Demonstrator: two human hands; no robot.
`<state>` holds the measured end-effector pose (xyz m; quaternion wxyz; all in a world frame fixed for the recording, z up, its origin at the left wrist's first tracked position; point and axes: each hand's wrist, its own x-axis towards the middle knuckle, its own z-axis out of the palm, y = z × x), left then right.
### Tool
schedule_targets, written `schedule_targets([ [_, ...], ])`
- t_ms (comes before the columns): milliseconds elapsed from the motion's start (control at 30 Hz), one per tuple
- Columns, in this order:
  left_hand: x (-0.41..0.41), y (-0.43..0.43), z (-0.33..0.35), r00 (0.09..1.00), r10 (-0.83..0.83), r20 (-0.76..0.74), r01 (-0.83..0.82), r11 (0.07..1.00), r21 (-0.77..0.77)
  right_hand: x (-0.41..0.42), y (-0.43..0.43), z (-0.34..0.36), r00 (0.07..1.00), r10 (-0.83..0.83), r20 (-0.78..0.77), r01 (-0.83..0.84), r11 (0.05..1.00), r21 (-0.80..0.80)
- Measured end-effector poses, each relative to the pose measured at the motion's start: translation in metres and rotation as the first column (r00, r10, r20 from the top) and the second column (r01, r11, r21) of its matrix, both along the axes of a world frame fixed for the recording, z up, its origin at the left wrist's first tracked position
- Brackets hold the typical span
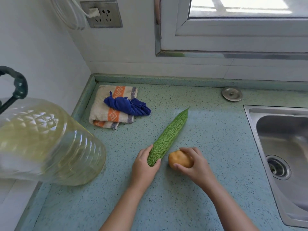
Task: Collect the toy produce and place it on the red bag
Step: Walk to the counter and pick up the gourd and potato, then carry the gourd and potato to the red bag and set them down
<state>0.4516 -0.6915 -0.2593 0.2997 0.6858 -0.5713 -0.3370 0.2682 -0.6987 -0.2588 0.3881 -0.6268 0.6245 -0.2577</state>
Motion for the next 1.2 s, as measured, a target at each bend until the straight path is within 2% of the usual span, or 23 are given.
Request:
schedule_targets([
  [267, 0.016, 0.033, 0.012, 0.992, 0.116, -0.049, -0.118, 0.991, -0.056, 0.012, 0.006, 0.023, 0.998, 0.005, 0.065, 0.000, 0.997, -0.073],
  [767, 0.038, 0.157, 0.033, 0.933, 0.328, -0.145, -0.345, 0.932, -0.113, 0.044, 0.079, 0.056, 0.974, 0.207, 0.097, -0.191, 0.970, -0.153],
  [1033, 0.027, 0.269, 0.038, 0.825, 0.507, -0.251, -0.544, 0.832, -0.109, 0.050, 0.164, 0.068, 0.920, 0.377, 0.107, -0.349, 0.912, -0.214],
  [1200, 0.020, 0.335, 0.048, 0.710, 0.638, -0.299, -0.694, 0.706, -0.142, 0.057, 0.212, 0.082, 0.861, 0.490, 0.135, -0.438, 0.851, -0.291],
])
